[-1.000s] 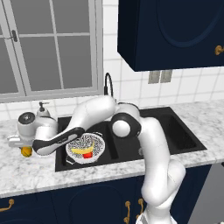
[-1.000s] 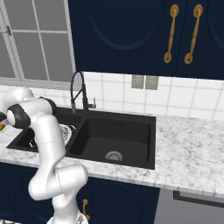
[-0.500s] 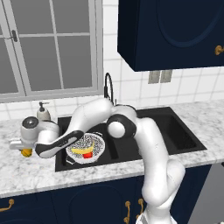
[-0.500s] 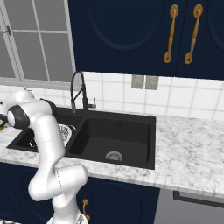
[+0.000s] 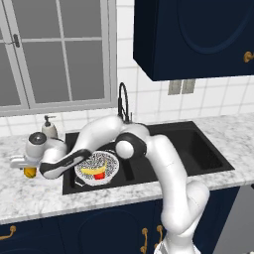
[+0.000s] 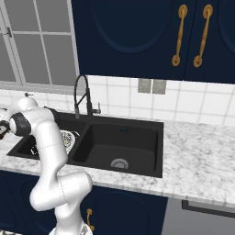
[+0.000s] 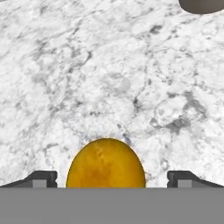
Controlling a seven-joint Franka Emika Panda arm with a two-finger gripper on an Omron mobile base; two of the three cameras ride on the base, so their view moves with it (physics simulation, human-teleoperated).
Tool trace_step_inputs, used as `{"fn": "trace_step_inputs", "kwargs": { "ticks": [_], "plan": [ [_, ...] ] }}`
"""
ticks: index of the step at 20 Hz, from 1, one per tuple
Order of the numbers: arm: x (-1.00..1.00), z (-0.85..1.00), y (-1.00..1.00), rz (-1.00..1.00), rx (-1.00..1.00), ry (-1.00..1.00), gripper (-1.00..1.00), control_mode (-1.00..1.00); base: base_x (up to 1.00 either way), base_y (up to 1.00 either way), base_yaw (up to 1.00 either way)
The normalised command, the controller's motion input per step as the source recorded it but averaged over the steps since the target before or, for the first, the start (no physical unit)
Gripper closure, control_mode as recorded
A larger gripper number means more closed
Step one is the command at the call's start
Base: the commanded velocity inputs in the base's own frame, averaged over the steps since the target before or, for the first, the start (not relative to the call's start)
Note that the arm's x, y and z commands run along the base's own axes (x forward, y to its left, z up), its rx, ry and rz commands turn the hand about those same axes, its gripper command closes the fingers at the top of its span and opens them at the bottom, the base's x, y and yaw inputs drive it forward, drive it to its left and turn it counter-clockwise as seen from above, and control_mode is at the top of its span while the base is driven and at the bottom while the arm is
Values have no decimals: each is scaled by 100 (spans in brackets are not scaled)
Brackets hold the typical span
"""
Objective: Put the colander in the sink, put the apple, mango, banana in the colander, and turn on the sink faucet and pour water over the colander.
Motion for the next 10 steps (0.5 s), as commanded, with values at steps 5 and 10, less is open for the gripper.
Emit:
{"fn": "trace_step_inputs", "kwargs": {
  "ticks": [5, 10],
  "plan": [
    [21, -15, 22, 0, 0, 4, -100, -100, 0, 0, 0],
    [9, -20, 22, 0, 0, 9, 100, -100, 0, 0, 0]
  ]
}}
